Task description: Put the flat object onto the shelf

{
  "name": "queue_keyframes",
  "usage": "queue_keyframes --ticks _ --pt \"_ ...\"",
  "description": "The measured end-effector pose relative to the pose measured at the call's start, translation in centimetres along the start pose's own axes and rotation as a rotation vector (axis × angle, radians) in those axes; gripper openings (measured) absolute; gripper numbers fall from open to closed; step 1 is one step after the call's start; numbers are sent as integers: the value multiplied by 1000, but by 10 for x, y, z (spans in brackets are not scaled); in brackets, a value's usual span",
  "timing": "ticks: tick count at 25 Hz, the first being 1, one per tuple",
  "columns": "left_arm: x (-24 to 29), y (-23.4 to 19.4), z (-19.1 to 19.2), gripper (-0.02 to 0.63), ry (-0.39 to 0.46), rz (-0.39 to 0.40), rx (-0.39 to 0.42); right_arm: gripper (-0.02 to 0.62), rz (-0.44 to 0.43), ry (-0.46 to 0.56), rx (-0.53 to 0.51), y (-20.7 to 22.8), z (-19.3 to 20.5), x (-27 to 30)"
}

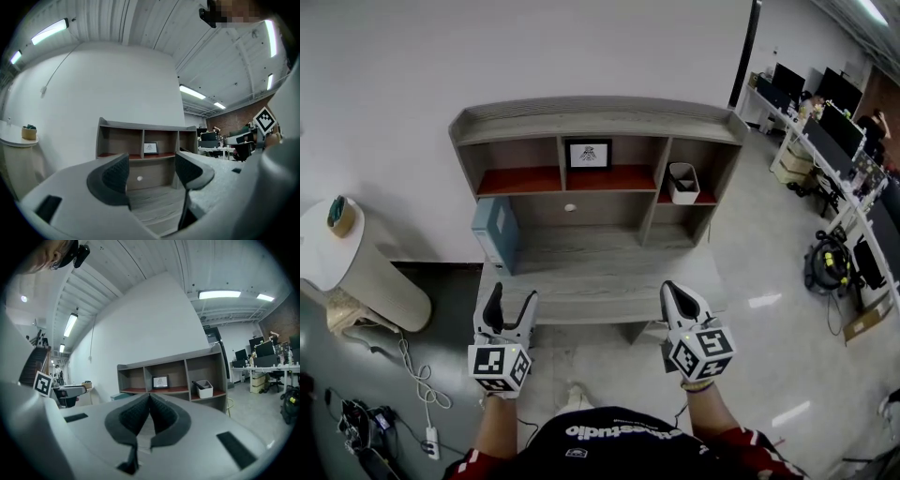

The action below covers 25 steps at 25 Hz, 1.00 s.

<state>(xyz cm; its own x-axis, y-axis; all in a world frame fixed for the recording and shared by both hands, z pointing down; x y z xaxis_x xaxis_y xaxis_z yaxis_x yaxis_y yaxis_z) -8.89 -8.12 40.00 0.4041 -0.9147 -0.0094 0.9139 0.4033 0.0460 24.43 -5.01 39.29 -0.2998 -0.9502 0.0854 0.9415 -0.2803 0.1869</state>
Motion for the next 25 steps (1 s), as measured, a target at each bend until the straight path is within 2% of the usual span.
queue_keyframes --ticks 4,13,25 --pt "-10 0 -4 239 -2 -33 3 2 -3 6 3 -1 -1 -6" --pt "-21 1 -4 162 -9 -58 23 2 -17 13 -19 -9 -4 -10" --pt "-26 4 -8 102 -6 -68 69 2 -40 8 -25 -19 -2 -7"
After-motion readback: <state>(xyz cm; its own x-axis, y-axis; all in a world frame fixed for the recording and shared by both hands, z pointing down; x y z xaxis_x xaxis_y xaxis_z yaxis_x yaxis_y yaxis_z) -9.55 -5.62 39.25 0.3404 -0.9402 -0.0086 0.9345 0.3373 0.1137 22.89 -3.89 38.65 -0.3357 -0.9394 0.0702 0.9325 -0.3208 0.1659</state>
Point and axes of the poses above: the fingertips, and each gripper's own axes: x forward along the fingers, y to its right, z out of its underside, the point moved 6 cm from there along -x, backward along the fingers, and after that the axes turned 4 degrees about x, right-handed, at the moved point
